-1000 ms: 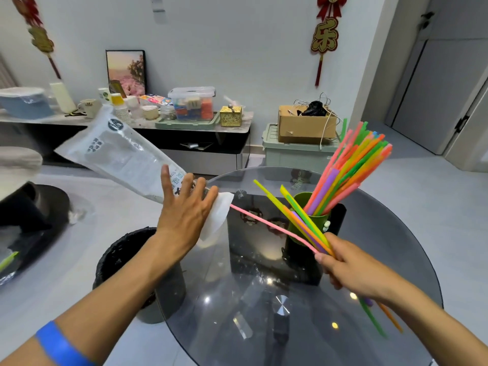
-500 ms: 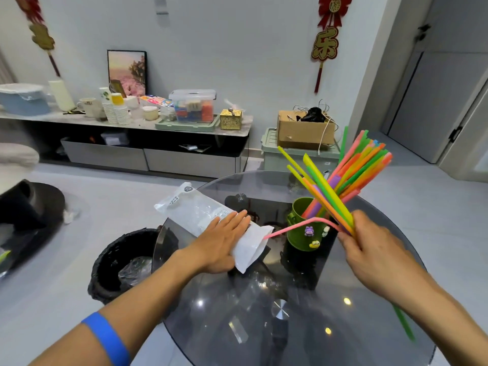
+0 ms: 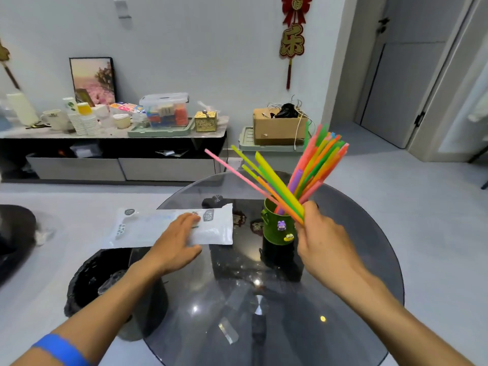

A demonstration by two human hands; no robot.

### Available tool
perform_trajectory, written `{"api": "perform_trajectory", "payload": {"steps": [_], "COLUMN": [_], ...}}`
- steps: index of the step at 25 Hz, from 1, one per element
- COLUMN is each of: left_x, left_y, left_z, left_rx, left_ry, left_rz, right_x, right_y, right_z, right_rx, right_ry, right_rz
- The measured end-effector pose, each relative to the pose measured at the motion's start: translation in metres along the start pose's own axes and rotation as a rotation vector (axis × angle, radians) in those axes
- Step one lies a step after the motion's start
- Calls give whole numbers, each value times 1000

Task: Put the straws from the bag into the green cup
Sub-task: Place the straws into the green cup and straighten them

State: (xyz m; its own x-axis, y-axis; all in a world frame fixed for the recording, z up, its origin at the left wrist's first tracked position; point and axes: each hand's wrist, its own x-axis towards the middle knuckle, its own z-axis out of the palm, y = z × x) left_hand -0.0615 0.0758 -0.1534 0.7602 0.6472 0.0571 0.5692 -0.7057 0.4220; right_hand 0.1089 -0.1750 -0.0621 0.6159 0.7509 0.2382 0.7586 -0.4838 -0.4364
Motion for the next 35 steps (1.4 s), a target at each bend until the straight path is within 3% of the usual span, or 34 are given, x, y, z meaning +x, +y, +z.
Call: {"api": "perform_trajectory", "payload": {"steps": [2, 3, 6, 8, 10, 11, 13, 15, 18, 20, 22, 25, 27, 30, 35], "left_x": [-3, 0, -4, -18, -37, -44, -52, -46, -33, -30, -35, -42, -45, -45, -44], "left_y": [8, 11, 37, 62, 99, 119, 147, 148, 124, 122, 134, 148, 158, 168, 169], "left_z": [3, 2, -44, -74, -79, -71, -48, -34, -31, -39, -50, -52, -49, -42, -16], "left_rx": [68, 143, 153, 68, 172, 314, 580, 485, -28, -502, -904, -1023, -1058, -1145, -1090], "left_ry": [-67, 15, 501, 710, 639, 511, 171, -14, 92, 155, 200, 247, 213, 164, 181], "left_rz": [120, 150, 13, 266, 668, 752, 580, 282, 84, 26, 52, 155, 211, 222, 112], "right_x": [0, 0, 2, 0, -1, -1, -1, -3, -15, -28, -36, -29, -21, -13, -11], "right_y": [6, 8, 15, 15, 5, -2, -9, -14, -30, -42, -52, -57, -56, -56, -54], "right_z": [11, 11, -3, -8, -12, -11, -1, 4, -6, -15, -16, -3, 2, 5, 11], "right_rx": [-72, -127, -285, -319, -339, -358, -495, -570, -428, -188, 161, 671, 908, 994, 983], "right_ry": [-36, -37, -25, -53, -132, -158, -95, 138, 607, 772, 664, 307, 120, 63, 10], "right_rz": [6, 20, 32, -50, -228, -338, -521, -564, -559, -641, -559, -194, -73, -105, -46]}}
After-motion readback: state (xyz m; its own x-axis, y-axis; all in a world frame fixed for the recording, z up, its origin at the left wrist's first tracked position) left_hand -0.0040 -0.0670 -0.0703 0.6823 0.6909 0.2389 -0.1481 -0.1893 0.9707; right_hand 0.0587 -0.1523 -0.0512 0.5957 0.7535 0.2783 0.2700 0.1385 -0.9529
